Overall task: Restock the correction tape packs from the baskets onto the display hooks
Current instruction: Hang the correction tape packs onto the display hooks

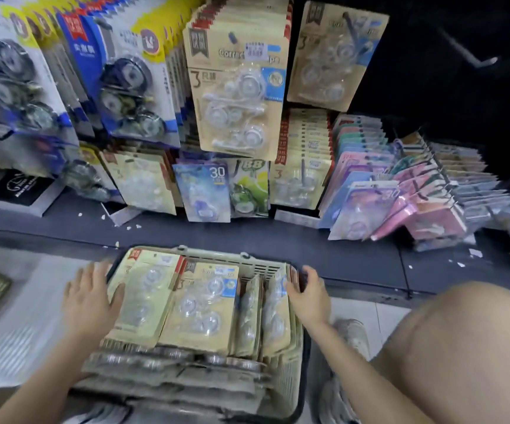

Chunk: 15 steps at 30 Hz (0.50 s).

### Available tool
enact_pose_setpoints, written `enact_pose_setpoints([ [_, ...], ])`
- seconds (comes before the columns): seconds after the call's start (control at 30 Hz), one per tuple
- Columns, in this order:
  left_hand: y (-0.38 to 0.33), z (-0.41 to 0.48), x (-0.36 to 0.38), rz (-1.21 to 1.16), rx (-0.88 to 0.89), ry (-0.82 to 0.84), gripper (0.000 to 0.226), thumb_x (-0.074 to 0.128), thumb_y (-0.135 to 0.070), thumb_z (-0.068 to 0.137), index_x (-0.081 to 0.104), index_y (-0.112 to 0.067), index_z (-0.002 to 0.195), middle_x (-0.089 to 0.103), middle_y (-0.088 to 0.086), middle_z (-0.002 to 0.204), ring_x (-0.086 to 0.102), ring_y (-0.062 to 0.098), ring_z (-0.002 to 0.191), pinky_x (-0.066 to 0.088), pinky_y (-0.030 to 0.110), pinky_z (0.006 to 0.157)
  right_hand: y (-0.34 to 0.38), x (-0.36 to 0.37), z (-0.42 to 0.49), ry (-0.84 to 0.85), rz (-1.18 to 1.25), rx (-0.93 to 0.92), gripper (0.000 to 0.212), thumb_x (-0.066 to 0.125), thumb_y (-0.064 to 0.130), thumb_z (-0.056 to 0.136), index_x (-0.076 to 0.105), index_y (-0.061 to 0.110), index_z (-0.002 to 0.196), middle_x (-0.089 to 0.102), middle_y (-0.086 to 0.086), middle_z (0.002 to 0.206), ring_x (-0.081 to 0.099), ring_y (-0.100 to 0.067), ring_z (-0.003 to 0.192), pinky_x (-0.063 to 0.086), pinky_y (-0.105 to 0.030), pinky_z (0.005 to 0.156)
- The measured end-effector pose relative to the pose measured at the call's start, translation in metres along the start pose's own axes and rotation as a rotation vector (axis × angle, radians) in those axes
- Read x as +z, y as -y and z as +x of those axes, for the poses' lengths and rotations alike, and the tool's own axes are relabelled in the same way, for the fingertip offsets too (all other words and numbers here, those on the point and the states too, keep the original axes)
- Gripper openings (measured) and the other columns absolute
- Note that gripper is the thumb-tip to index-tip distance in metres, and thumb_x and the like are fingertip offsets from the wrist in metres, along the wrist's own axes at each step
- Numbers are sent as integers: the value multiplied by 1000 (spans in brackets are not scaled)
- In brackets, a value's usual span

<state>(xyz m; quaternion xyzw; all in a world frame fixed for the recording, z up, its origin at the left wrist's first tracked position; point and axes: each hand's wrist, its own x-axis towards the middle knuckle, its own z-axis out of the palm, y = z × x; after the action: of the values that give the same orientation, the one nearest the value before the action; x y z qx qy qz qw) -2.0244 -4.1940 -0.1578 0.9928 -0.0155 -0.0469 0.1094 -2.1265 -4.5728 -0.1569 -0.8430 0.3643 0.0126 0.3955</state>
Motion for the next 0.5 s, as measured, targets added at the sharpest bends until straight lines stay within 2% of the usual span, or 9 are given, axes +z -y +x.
enact_pose_setpoints([
  [0.07,16,-4,12,-44,-143,37,76,46,-51,90,42,4,142,47,39,134,44,57,123,34,66,99,-6,9,-7,42,-62,-11,65,69,34,88,41,20,144,51,-12,136,54,-34,121,43,-36,89],
  [0.13,20,-5,20,-149,-272,120,80,53,-52,93,27,-4,152,39,34,144,38,51,132,30,59,107,-13,12,-10,66,-111,-22,72,72,34,85,36,25,147,47,-9,139,53,-33,121,44,-36,89],
  [0.23,21,-10,30,-254,-321,189,82,61,-46,94,20,-9,155,33,31,149,34,49,135,28,55,112,-25,16,-10,113,-68,10,76,73,29,82,34,29,147,51,-7,136,55,-30,121,44,-37,93],
  [0.3,22,-14,29,-235,-341,201,88,62,-53,91,18,-13,156,30,29,151,33,50,135,28,56,112,-31,17,-11,111,-38,12,74,72,27,81,36,31,145,58,-3,133,56,-27,121,46,-36,94],
  [0.5,-4,-31,14,-297,-350,252,128,43,-84,52,11,-19,158,24,24,154,31,46,138,29,56,112,-47,3,-9,83,59,20,70,71,14,80,44,29,142,63,3,129,58,-24,118,46,-36,98],
])
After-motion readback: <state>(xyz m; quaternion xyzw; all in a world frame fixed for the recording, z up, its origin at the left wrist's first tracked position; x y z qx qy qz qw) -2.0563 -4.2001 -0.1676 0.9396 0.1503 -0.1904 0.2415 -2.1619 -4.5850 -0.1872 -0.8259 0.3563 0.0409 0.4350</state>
